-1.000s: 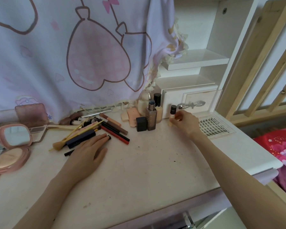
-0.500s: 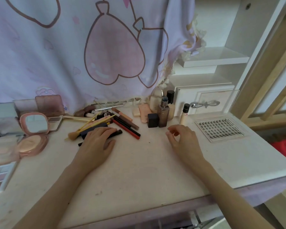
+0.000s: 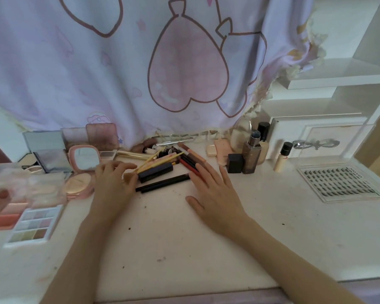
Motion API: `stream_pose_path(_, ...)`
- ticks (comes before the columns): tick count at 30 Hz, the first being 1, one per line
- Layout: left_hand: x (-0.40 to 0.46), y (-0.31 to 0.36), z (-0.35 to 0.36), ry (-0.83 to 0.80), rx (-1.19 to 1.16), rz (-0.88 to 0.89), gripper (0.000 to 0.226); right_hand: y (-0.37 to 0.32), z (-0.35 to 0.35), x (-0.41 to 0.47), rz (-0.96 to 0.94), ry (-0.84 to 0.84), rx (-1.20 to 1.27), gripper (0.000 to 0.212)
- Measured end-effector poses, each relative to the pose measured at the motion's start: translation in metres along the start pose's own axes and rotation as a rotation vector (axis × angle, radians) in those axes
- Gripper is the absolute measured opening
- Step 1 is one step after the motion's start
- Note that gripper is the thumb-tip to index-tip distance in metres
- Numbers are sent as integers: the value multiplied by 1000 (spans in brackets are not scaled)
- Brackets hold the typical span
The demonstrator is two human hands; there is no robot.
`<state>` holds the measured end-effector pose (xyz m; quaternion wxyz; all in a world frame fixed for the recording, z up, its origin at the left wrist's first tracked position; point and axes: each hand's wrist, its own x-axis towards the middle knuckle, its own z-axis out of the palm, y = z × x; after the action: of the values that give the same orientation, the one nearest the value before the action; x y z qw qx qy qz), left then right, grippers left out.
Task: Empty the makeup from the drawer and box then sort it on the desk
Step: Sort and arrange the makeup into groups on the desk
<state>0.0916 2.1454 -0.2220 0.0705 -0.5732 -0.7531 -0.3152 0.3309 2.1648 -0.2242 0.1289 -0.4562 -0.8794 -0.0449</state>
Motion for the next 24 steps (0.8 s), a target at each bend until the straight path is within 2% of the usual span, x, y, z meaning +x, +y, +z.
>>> stream_pose_path(5, 2, 17, 6, -45, 47, 134, 23, 2, 4, 9, 4, -186, 68, 60)
stream_pose_path(12, 9, 20, 13, -106, 110, 120, 29, 1, 4, 9, 12, -203, 89, 61)
stream_pose_path(17, 7, 21, 19, -161, 134, 136, 28, 1, 6, 7, -21, -15, 138, 76)
stream_pose_path(20, 4, 18, 17, -137, 89, 184, 24, -1, 6, 7, -5, 136, 224, 63)
stream_pose_path(24, -6, 27, 11, -38, -79, 403, 21, -1, 1, 6, 67, 261, 391, 58)
